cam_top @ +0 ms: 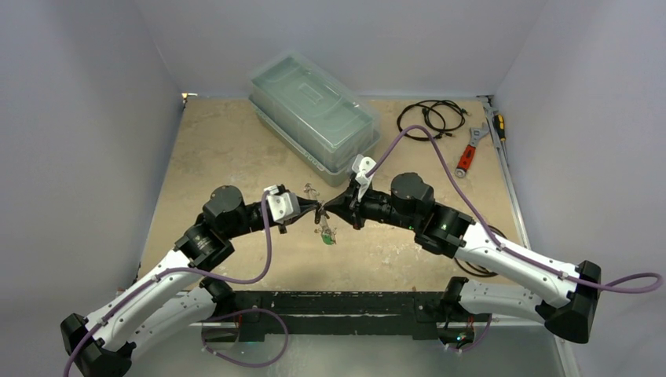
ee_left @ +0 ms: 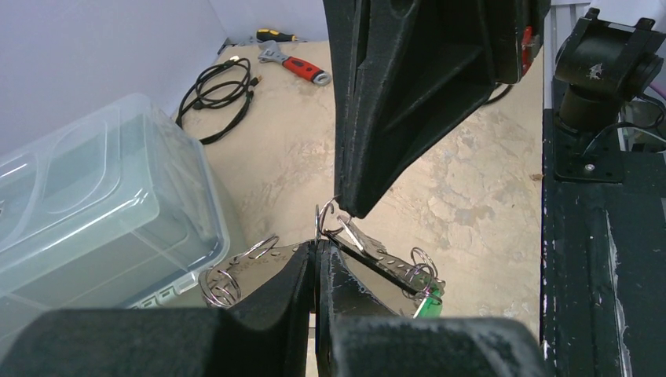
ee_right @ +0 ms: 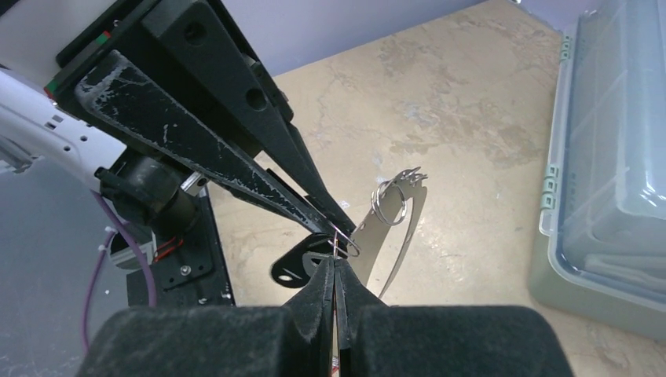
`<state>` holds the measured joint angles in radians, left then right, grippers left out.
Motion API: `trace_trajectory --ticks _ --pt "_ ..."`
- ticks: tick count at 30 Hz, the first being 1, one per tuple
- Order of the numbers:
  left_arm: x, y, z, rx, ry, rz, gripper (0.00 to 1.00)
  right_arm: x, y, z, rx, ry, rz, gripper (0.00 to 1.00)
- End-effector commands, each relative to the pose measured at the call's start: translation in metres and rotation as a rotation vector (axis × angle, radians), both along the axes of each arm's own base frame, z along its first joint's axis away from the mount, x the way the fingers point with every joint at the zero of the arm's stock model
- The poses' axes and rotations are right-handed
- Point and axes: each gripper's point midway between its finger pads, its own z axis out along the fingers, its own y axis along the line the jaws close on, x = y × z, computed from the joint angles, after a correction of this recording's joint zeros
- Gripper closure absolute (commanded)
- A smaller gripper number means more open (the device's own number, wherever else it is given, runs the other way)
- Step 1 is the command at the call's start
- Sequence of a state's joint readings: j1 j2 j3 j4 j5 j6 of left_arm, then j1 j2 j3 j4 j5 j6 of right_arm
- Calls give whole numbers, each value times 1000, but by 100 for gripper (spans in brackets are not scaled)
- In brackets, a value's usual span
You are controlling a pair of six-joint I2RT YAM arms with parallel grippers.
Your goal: Put the keys on the keyring
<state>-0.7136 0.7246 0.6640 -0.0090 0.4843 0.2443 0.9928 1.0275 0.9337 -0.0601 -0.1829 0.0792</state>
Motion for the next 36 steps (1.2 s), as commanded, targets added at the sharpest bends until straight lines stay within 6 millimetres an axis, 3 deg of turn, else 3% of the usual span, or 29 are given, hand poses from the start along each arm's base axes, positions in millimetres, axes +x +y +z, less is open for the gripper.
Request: trace_trajectory --ticks 1,10,36 --pt "0 -2 37 -78 -71 -14 100 9 -3 24 59 -26 -44 100" --pt "0 -2 37 -75 -71 -13 100 13 -4 26 66 -23 -57 100" --pt "-2 1 42 -86 -89 -9 100 18 -10 -2 -47 9 -75 100"
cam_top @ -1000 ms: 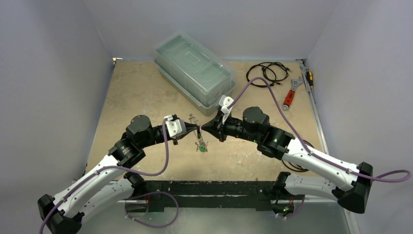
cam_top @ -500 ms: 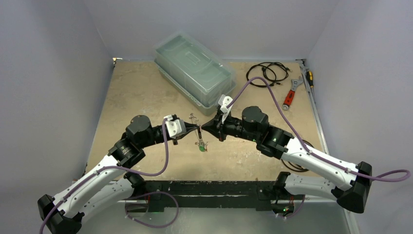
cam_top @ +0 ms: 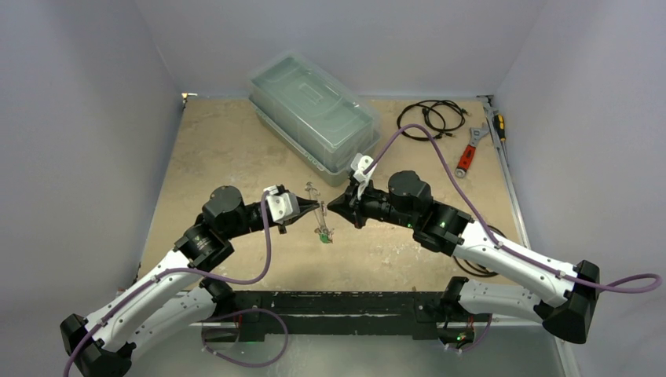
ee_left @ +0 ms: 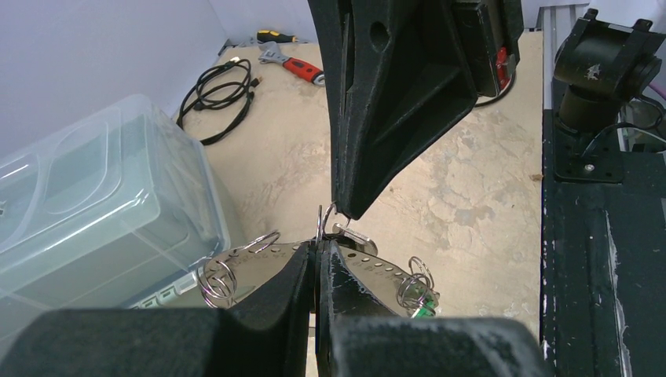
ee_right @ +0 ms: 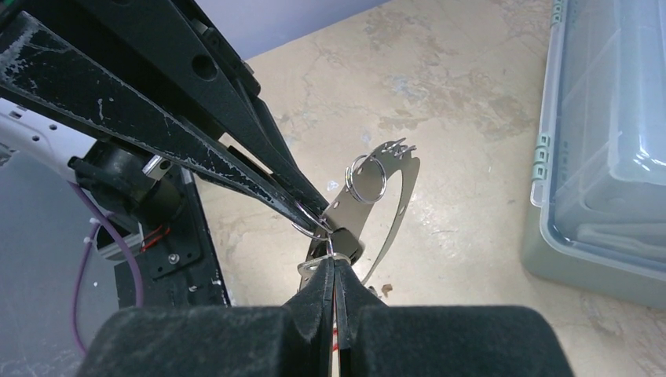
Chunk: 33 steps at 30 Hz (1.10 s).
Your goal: Put the keys on the keyring
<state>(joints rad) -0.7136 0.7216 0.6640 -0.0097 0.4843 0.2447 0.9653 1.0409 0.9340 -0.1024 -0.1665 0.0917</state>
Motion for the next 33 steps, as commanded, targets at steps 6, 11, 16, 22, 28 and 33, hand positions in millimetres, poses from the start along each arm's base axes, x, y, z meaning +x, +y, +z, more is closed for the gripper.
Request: trace_trajectory --ticks 6,11,16,22,28,33 --pt "-2 -1 40 -82 -83 -14 100 10 -2 11 -20 -37 -29 100" --pt "-2 -1 40 -83 -83 -16 100 9 2 9 -23 -37 -10 89" --pt "-3 -1 41 -87 -87 -20 100 10 3 13 2 -55 -11 72" --pt "-4 0 43 -91 -92 -20 100 9 -4 20 41 -116 -20 57" --pt "-8 2 49 -107 -109 -27 100 4 -16 19 90 -281 -4 39" --pt "-10 2 52 -116 -115 -36 100 -3 -23 22 129 -342 11 32"
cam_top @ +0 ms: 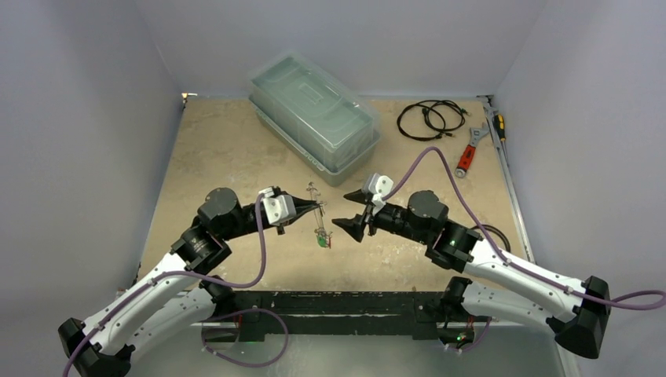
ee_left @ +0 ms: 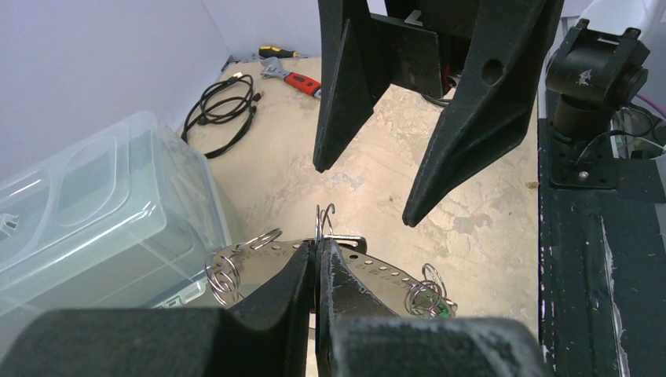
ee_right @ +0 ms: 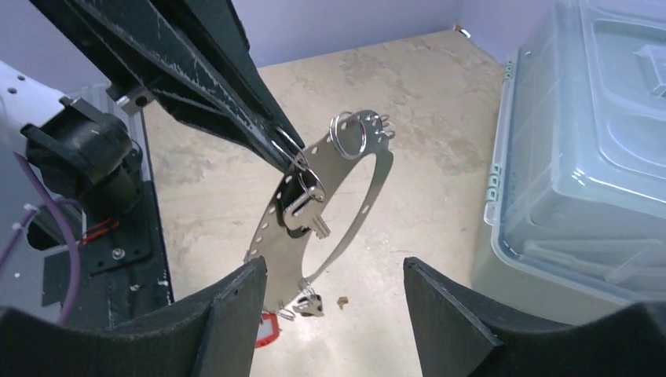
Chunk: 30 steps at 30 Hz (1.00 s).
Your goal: Put the keys on the keyring
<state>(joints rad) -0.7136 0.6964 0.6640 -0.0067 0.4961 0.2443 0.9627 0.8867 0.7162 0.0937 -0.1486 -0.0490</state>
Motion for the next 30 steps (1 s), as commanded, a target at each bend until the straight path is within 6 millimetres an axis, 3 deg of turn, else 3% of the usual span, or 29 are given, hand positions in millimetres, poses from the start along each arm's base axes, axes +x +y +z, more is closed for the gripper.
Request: trace_trajectory --ticks 1,7,19,30 --pt "-6 0 44 -98 -94 -28 100 -4 1 31 86 -152 43 32" --pt "-17 -3 47 -109 -107 -87 100 -17 5 36 124 -214 124 38" --pt "-37 -9 48 -118 -115 -205 100 -33 12 56 166 -279 229 59" --pt "-41 -13 44 -111 -97 -250 100 -41 16 60 187 -289 277 66"
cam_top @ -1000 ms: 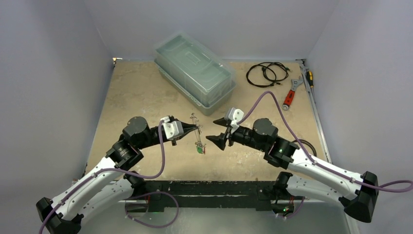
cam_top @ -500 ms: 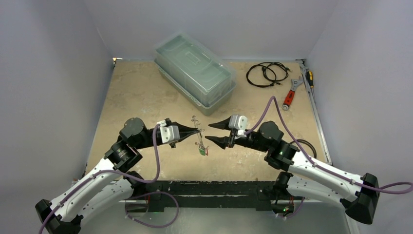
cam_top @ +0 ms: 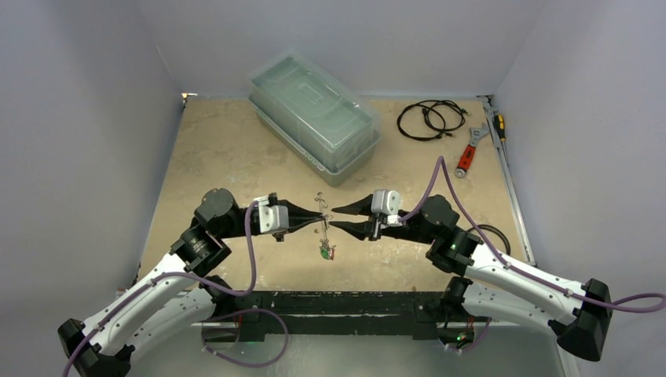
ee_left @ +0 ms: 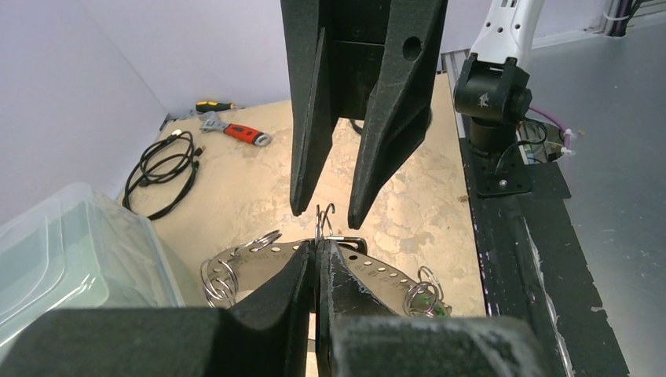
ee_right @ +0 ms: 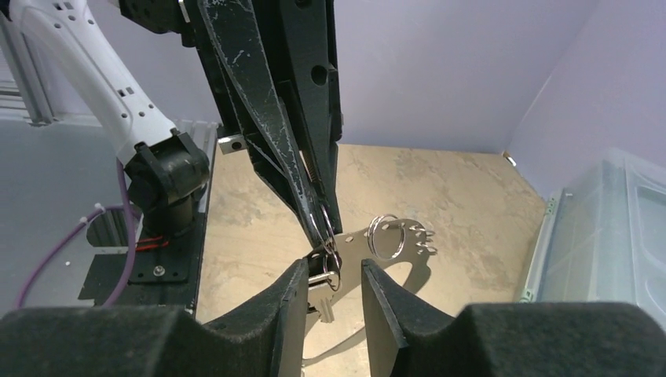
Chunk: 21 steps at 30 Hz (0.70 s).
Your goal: Put the keys on the keyring
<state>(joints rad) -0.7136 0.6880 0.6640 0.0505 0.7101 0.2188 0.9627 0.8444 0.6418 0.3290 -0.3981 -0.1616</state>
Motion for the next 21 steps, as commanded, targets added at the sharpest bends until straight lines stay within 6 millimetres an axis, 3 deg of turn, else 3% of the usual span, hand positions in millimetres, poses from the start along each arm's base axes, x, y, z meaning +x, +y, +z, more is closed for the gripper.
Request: trace_trajectory --ticks 1,10,21 --pt "-6 -1 29 -68 -68 -39 100 -5 2 26 66 -61 36 67" --pt "-6 -2 28 -66 -65 -44 100 -7 6 27 67 -60 55 71" --pt "-7 -2 28 -66 -63 -47 100 -5 12 25 50 -51 67 84"
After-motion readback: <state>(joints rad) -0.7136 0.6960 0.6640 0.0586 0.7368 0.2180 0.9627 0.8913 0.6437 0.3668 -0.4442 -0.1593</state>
